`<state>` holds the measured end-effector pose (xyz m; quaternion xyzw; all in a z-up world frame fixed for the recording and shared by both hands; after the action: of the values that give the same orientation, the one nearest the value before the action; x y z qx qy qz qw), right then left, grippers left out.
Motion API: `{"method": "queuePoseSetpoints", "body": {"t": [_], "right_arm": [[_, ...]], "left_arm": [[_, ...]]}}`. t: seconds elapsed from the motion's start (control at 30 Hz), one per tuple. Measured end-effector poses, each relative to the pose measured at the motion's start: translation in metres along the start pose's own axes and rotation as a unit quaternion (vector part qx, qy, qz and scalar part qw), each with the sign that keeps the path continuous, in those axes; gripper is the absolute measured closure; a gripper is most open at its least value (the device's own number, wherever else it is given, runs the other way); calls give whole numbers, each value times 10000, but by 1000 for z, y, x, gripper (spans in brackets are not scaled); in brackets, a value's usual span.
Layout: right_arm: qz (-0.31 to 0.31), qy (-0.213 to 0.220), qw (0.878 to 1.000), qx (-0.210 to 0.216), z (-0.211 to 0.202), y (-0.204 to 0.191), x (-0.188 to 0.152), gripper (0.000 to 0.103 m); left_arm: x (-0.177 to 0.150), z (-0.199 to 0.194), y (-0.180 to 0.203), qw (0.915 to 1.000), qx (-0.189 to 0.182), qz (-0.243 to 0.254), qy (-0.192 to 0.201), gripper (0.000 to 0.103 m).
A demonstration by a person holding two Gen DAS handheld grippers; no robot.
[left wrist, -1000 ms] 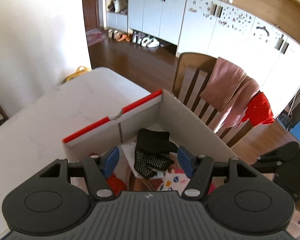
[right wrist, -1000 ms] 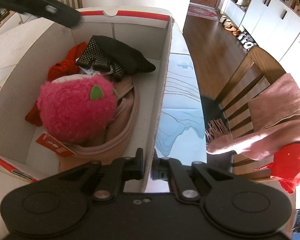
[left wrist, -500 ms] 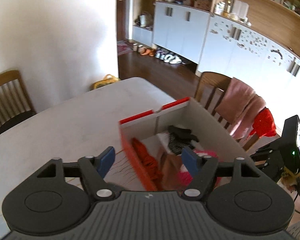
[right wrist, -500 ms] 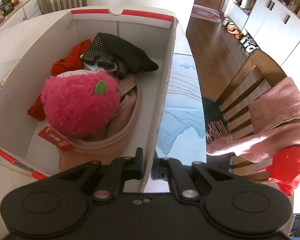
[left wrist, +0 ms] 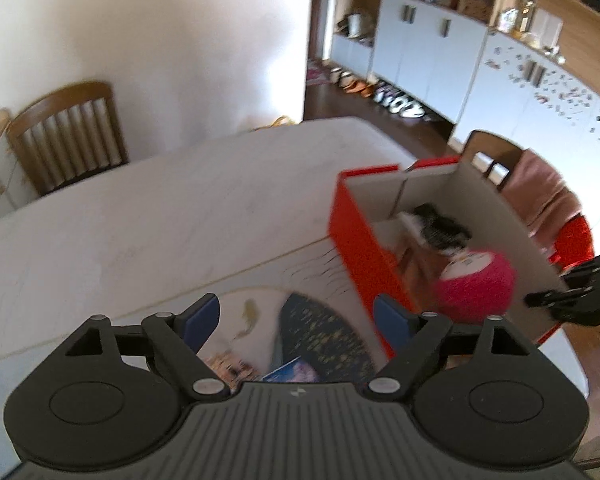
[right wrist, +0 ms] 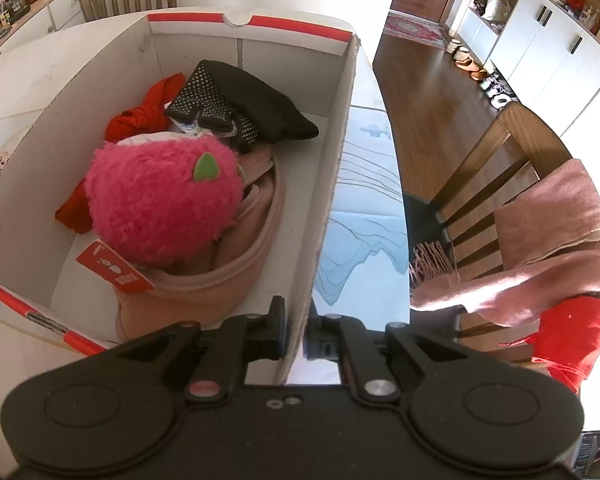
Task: Organize objects
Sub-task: 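Move the left gripper to the table and grasp the cartoon plush keychain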
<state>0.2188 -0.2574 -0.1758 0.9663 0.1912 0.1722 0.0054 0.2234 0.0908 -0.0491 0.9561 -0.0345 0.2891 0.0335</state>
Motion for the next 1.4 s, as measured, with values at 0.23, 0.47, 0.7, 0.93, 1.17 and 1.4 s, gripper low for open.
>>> {"method": "queuePoseSetpoints", "body": {"t": [0.23,0.47,0.7,0.93,1.17,1.4], "right_arm": [[-7,-22,10000,-59,0,-2,0,96],[30,-69,9999,-88,3,-2,-1,96],[68,-108,9998,-128,5,-1,-1,96],[101,-130,9998,-145,5,-2,-1,96],[115,-138,9997,-162,6,-2,-1,96],[110,-138,9997,-161,6,-2,-1,96]], "left_arm": [[-26,29,-26,9987,289,-318,-266,15],[-44,63,-52,9942,445,-812,-554,3],[-51,94,-62,9883,404,-1204,-842,3],[-53,118,-72,9793,424,-1653,-1084,3],[-57,137,-71,9766,531,-1606,-1328,4],[-59,139,-74,9752,585,-1736,-1243,5]]}}
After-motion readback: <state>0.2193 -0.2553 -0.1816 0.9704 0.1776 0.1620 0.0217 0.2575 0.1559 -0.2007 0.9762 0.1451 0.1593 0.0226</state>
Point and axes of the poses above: each gripper's, at about its wrist camera, not at the fingertips, and z roughly the way its jaws point, y to its right, x to its top, the point moved 6 cm from there along z, roughly the way its jaws point, and after that the axes turned 5 degrees about -y, right-handed, at the moved point
